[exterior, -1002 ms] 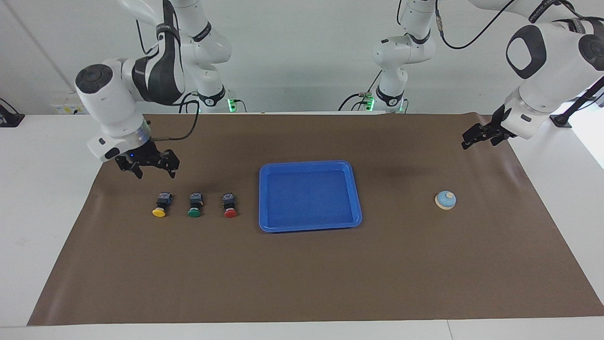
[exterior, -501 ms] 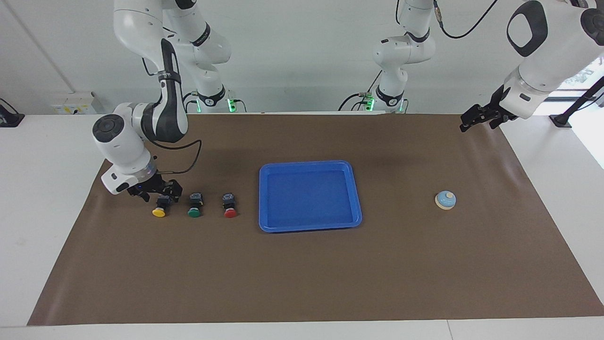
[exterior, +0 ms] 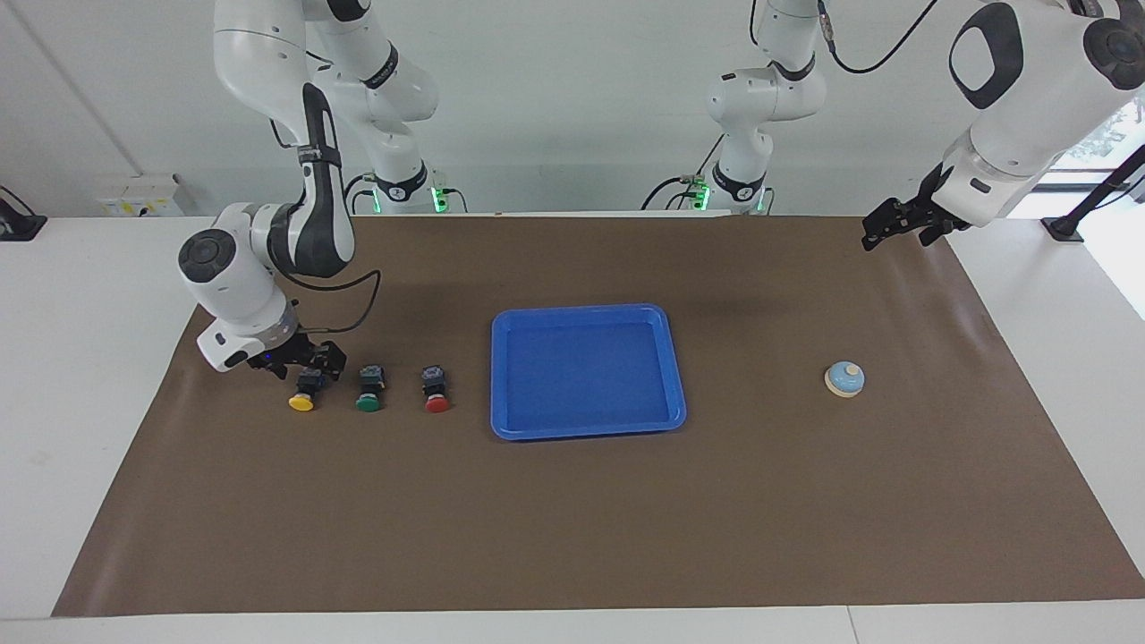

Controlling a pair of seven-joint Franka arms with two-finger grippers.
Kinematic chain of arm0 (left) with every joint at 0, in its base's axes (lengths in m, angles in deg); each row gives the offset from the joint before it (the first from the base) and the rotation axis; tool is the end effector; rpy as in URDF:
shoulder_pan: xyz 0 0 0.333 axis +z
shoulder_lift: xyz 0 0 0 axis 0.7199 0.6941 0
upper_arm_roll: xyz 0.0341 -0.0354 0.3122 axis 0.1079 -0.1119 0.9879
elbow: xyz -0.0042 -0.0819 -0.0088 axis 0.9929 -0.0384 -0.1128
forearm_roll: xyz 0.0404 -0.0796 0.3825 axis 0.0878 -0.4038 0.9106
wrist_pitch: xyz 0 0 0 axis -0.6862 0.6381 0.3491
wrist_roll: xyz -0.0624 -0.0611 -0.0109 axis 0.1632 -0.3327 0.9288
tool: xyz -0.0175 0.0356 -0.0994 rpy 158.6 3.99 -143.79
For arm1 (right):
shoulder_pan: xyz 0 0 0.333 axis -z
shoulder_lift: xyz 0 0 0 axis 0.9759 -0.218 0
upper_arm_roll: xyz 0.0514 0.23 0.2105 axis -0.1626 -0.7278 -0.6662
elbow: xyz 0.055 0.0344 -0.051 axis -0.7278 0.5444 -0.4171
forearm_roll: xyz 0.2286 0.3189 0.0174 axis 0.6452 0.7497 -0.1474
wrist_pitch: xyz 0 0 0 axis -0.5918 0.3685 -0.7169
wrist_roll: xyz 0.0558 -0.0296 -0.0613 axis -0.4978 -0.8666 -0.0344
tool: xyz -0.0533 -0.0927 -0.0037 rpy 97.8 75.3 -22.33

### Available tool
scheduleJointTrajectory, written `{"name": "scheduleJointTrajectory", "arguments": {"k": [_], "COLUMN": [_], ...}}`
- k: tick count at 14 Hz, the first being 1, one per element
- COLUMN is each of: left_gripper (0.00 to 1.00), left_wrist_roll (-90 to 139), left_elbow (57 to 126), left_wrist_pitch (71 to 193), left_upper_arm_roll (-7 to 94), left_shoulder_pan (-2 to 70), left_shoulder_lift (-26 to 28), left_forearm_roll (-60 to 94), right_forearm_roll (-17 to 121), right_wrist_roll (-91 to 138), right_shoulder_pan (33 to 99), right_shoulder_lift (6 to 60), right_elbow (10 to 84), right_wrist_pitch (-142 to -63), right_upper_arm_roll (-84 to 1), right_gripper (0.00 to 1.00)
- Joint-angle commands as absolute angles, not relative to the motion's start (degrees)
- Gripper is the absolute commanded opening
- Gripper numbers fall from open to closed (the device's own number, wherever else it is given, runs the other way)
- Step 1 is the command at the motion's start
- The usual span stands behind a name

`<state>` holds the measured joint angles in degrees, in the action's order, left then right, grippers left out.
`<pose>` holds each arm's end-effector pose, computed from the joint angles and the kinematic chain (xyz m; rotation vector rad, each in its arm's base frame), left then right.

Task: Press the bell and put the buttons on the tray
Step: 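Reach the right gripper to the yellow-capped button and grasp it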

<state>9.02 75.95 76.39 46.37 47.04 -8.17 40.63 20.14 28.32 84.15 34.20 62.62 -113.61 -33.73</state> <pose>0.5402 0.0054 0.5800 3.1033 0.0293 -0.3179 0.5684 -0.0707 0.3038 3.1255 -0.0866 -0.1243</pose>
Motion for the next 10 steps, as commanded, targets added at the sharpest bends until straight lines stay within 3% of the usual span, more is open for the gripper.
{"name": "scheduleJointTrajectory", "arguments": {"k": [1,3,5,6,8,10], "left_gripper": [1.00,1.00,1.00,1.00,1.00,1.00], "left_wrist_roll": [8.83,8.83,9.36,9.36,9.36,9.36], "left_elbow": [76.11,76.20,76.28,76.29,76.29,76.29], "left_wrist_pitch": [75.88,76.32,76.23,76.23,76.23,76.23], "left_upper_arm_roll": [48.10,48.45,48.27,48.27,48.45,48.27], "left_shoulder_pan": [45.61,45.52,45.61,45.61,45.61,45.61], "left_shoulder_lift": [-8.76,-8.94,-9.03,-9.20,-9.38,-9.38], "left_forearm_roll": [40.33,40.33,40.33,40.33,40.33,40.33], "right_forearm_roll": [19.66,19.66,19.66,19.66,19.58,20.01], "right_wrist_roll": [26.61,24.17,22.31,22.13,22.30,23.26], "right_shoulder_pan": [85.67,85.84,86.11,85.85,84.45,80.33], "right_shoulder_lift": [34.42,34.42,34.42,34.42,34.86,35.04], "right_elbow": [64.20,64.11,63.94,63.50,60.88,54.92], "right_wrist_pitch": [-114.69,-114.61,-114.17,-113.91,-112.07,-104.80], "right_upper_arm_roll": [-34.10,-34.10,-34.18,-34.18,-34.45,-34.62], "right_gripper": [0.72,0.46,0.06,0.00,0.00,0.00]}}
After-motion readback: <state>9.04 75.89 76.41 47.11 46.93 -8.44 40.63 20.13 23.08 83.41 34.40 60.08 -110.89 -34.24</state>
